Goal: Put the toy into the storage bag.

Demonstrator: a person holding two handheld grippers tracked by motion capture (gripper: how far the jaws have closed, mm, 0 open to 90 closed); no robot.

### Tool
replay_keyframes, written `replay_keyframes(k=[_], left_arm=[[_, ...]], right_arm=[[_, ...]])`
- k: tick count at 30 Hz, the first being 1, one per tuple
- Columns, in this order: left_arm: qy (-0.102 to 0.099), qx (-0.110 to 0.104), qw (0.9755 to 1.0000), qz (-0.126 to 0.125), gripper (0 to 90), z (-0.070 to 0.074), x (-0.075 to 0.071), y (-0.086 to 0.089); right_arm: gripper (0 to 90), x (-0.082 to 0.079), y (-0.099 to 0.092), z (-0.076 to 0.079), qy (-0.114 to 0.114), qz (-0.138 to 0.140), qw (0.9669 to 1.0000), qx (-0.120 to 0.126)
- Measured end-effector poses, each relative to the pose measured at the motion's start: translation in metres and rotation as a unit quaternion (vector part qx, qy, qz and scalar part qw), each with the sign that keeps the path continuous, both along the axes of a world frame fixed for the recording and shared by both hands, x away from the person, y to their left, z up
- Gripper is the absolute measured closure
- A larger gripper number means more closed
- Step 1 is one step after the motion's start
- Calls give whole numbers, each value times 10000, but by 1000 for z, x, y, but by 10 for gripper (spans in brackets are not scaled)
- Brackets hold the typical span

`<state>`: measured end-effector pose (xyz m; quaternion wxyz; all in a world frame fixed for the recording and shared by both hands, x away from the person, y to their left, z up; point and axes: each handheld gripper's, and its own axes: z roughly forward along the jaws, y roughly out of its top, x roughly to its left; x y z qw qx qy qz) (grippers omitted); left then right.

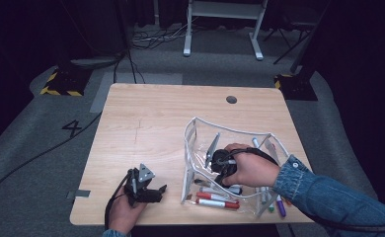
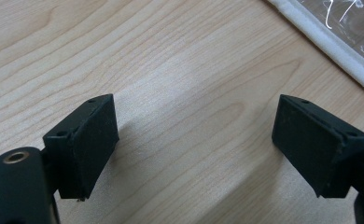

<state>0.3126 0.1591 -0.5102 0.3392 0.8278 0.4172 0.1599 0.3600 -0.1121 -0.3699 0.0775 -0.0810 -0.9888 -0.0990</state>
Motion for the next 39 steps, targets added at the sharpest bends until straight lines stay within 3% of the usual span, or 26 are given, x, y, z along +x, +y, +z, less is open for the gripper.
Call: replay_keyframes(k=[7,11,13,18,22,23,25,29,33,39], left_arm=[[8,5,10000,0,147,0,0,0],[3,-1,10000,0,147,0,0,0],[8,4,10000,1,147,0,0,0],[12,-3,10000,-1,147,0,0,0],[7,1,10000,-4,147,0,0,0],[7,1,10000,-4,147,0,0,0],[9,-3,10000,-1,147,0,0,0],[8,-4,10000,0,147,0,0,0],[11,-7,10000,-1,147,0,0,0],[8,12,10000,-9,147,0,0,0]], right_arm=[[766,5,3,-14,59,95,9997,-217],[762,5,2,-22,177,-7,9993,-345],[725,5,1,-25,187,14,9990,-415],[472,10,-4,-23,-119,-70,9999,-91],[399,13,-14,-3,-363,-455,9977,340],[399,13,-14,-3,-363,-455,9977,340],[376,14,-25,14,-528,-699,9940,654],[356,13,-42,37,-775,-964,9872,1008],[377,11,-65,57,-951,-1243,9766,1477],[405,8,-104,78,-1182,-1579,9648,1742]])
